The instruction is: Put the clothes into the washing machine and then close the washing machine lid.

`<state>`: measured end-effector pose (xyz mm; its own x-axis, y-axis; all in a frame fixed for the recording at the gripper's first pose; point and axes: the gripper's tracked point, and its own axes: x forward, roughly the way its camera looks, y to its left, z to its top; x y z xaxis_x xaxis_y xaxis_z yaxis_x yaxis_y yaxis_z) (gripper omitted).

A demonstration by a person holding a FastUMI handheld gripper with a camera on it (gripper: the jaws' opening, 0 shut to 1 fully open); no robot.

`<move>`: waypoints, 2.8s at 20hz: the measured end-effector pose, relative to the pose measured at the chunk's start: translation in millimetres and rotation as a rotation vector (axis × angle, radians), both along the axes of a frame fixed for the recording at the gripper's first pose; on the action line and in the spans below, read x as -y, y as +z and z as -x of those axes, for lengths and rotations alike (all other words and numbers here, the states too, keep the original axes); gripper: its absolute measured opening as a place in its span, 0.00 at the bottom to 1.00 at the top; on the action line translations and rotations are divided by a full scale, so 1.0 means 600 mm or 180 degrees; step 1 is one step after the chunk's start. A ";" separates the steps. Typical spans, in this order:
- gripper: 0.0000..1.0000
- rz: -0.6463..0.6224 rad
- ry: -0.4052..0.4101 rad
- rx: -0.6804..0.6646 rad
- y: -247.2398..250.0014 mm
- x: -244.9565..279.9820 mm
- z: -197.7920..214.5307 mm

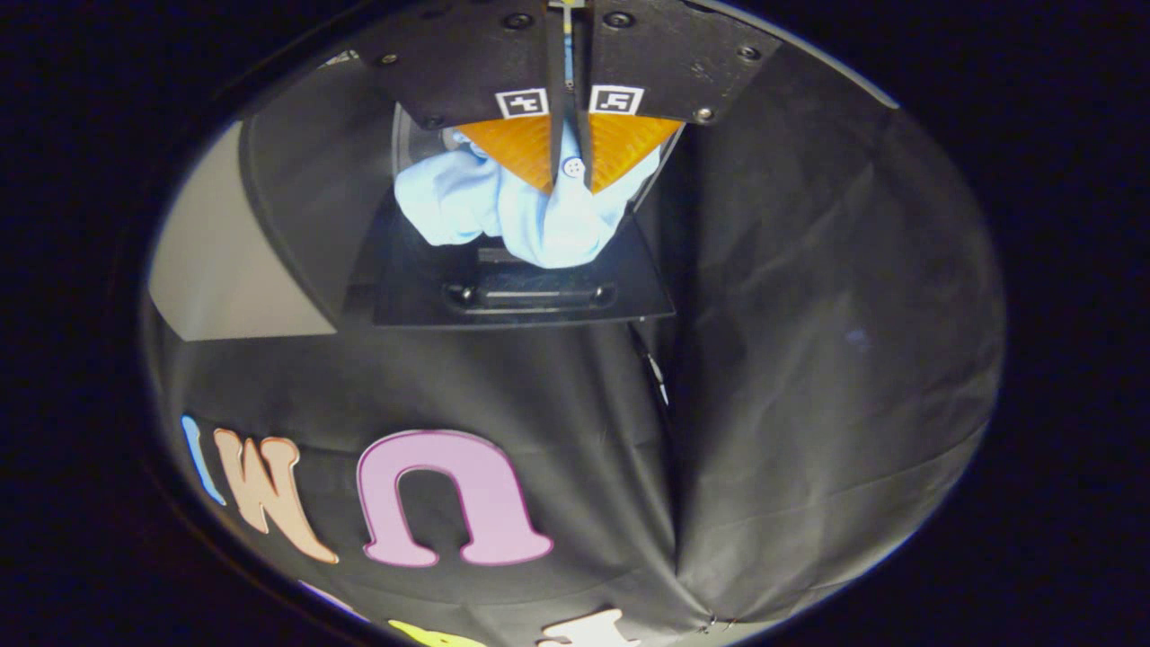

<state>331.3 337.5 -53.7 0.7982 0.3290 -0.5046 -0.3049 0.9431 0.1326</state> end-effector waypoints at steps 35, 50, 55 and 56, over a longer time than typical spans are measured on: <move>0.06 0.0543 -0.0419 -0.1709 -0.488 0.053 -0.063; 0.94 0.0427 -0.0535 -0.1409 -0.399 0.051 -0.048; 0.98 0.0681 -0.0680 -0.1128 -0.339 0.060 -0.022; 0.98 0.0681 -0.0689 -0.1030 -0.320 0.055 -0.021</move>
